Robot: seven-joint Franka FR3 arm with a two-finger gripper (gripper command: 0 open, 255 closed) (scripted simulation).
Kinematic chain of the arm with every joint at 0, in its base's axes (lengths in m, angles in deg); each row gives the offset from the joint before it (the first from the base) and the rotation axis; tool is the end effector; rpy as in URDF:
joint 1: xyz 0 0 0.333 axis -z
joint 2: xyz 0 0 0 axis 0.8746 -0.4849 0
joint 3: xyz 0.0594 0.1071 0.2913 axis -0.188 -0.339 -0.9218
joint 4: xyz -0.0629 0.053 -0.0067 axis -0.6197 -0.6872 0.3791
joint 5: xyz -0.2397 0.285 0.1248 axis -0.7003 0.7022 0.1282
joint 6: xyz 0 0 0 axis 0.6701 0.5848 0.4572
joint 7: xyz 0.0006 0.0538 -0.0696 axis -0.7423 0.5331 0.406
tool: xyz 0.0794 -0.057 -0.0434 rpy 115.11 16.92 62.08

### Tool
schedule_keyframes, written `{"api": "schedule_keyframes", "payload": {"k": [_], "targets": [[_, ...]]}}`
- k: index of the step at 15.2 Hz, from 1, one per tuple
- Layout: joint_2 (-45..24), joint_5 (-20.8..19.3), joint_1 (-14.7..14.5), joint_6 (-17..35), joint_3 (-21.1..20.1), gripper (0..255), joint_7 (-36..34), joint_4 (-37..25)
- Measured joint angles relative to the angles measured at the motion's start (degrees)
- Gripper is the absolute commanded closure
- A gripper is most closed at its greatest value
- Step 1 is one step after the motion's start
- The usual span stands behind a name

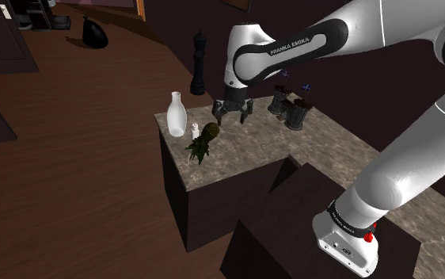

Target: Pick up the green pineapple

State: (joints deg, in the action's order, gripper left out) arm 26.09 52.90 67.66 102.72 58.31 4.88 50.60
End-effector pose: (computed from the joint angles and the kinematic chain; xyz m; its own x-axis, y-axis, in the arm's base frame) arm 0.4971 0.1178 0.3919 0.9030 -0.4260 -0.0552 -0.4261 -0.9046 0.0116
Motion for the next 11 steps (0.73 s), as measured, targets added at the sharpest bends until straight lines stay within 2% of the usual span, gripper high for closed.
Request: {"api": "schedule_keyframes", "payload": {"k": [5, 11], "targets": [[-11.5, -4.3, -0.1, 4.0, 0.4, 0, -10.2, -6.6], [-25.5, -8.5, -1.8, 6.6, 3.3, 0, -20.6, -17.1]]}}
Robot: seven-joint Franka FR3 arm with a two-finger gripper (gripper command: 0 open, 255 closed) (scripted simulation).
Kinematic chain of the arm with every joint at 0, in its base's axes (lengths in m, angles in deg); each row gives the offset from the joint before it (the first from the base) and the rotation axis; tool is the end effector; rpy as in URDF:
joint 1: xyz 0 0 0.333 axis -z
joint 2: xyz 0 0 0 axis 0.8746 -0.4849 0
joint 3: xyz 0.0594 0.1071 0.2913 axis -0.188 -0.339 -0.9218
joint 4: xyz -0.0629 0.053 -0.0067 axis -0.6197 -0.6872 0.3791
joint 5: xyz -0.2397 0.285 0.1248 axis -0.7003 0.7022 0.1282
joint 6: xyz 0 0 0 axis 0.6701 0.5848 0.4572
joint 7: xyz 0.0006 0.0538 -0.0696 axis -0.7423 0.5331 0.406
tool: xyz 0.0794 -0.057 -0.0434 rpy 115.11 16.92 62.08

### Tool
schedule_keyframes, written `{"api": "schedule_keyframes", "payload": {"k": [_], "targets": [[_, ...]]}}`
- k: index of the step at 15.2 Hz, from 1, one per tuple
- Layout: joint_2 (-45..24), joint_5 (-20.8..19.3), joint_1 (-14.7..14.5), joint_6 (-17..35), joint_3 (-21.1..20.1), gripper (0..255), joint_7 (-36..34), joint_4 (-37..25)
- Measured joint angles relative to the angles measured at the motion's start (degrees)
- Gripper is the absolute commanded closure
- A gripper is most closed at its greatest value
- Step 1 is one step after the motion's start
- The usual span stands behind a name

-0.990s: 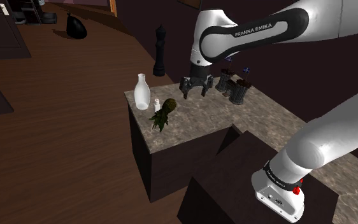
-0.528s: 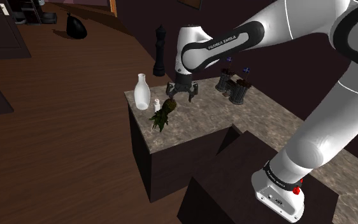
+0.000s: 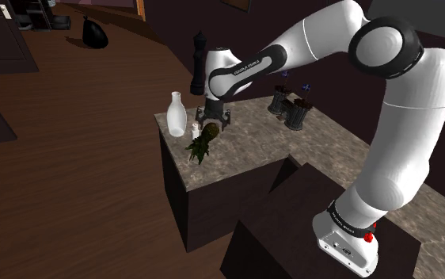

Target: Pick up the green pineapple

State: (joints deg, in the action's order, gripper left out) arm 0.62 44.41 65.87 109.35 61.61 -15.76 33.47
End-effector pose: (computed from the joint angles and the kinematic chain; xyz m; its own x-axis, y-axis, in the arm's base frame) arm 0.6038 0.1116 0.2900 0.7279 -0.6829 -0.0611 -0.6825 -0.7302 0.0308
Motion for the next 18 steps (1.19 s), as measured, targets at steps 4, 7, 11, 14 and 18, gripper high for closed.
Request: {"api": "schedule_keyframes", "payload": {"k": [4, 7, 11, 14, 18], "targets": [[-8.3, -1.2, -1.3, 0.9, 2.4, 0, -5.5, -7.2], [-14.3, -1.3, -1.7, 0.7, 4.3, 0, -8.6, -13.3], [-23.7, -0.9, -2.5, -0.8, 6.6, 0, -12.6, -24.1], [-26.9, -0.7, -2.6, -0.8, 7.3, 0, -13.7, -27.3], [-29.3, -0.9, -2.9, 0.7, 7.6, 0, -14.0, -28.3]]}}
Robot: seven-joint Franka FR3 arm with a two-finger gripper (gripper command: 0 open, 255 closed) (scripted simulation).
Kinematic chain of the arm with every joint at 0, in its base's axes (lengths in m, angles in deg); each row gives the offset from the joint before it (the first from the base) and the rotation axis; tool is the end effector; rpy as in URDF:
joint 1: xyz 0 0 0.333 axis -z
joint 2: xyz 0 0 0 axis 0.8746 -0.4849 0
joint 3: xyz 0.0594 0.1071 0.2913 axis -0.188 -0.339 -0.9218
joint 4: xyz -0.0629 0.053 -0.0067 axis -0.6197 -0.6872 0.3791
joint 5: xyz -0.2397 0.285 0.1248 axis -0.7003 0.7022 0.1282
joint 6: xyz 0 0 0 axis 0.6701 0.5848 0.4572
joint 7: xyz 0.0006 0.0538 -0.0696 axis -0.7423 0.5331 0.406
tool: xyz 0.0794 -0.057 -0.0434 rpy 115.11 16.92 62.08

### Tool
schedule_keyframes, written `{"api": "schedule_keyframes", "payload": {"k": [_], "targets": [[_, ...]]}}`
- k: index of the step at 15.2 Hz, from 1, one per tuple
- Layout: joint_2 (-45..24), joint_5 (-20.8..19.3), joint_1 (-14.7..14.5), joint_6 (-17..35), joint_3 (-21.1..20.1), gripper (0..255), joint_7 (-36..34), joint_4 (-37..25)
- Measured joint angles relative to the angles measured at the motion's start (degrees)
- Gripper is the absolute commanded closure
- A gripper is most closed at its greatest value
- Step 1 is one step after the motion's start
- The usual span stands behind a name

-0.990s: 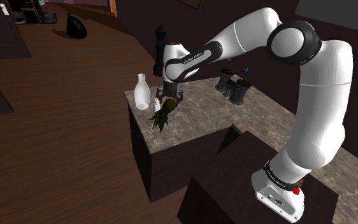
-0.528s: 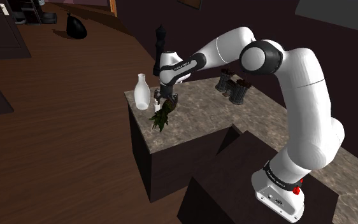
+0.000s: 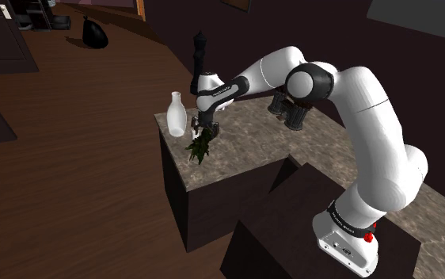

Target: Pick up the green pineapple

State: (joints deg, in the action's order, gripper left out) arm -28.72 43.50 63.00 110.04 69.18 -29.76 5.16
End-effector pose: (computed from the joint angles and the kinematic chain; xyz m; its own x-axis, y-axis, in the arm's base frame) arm 0.7107 0.0620 0.1505 0.4485 -0.8918 -0.0590 -0.8905 -0.4516 0.0557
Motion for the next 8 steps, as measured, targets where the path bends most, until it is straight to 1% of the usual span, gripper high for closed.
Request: {"api": "schedule_keyframes", "payload": {"k": [2, 3, 8], "targets": [[-1.0, -0.1, -0.1, 0.7, 0.1, 0, 0.0, -0.6], [-1.3, -0.1, -0.1, 0.7, 0.1, 255, 0.1, -1.0], [-1.0, -0.1, -0.1, 0.4, 0.1, 255, 0.0, -1.2]]}}
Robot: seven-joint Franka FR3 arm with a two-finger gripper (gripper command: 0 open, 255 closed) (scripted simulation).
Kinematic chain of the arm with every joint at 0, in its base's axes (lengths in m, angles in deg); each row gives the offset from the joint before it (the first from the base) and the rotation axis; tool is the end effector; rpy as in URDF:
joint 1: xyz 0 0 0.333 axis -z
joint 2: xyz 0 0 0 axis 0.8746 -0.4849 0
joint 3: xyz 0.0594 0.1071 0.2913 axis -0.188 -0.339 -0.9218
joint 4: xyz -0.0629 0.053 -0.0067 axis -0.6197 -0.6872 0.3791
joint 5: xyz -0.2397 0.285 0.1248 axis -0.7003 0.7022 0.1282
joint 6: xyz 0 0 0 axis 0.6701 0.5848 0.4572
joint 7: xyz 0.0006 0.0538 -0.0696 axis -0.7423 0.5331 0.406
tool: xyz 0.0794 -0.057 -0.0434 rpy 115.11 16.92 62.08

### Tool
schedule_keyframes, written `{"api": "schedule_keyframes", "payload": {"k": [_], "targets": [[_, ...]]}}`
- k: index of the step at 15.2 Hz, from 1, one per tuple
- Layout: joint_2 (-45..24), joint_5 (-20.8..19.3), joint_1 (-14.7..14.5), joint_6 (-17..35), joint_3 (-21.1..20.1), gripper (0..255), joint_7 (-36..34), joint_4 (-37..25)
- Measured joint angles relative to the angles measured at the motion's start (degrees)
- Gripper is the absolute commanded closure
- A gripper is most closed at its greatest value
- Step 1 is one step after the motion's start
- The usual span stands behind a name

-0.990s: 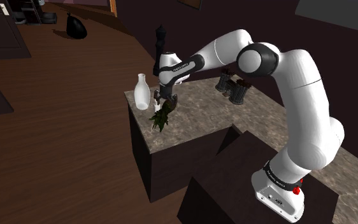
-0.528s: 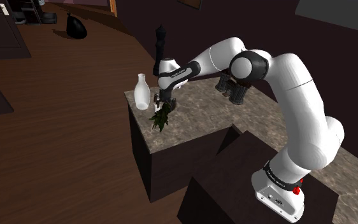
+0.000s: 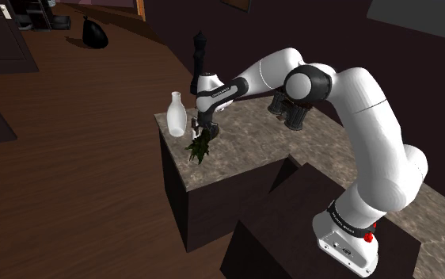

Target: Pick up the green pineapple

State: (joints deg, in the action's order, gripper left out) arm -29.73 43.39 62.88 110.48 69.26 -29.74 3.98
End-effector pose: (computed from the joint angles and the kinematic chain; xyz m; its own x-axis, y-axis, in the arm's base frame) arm 0.7148 0.0622 0.1470 0.4492 -0.8917 -0.0547 -0.8910 -0.4517 0.0461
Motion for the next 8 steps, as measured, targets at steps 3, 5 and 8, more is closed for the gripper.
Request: {"api": "schedule_keyframes", "payload": {"k": [3, 5, 8], "targets": [[0.4, 0.0, 0.0, -0.5, 0.0, 255, 0.0, 0.0], [0.5, 0.0, 0.1, -0.2, 0.0, 255, 0.0, 0.4], [1.0, 0.1, 0.2, -0.5, -0.1, 255, 0.0, 0.9]]}}
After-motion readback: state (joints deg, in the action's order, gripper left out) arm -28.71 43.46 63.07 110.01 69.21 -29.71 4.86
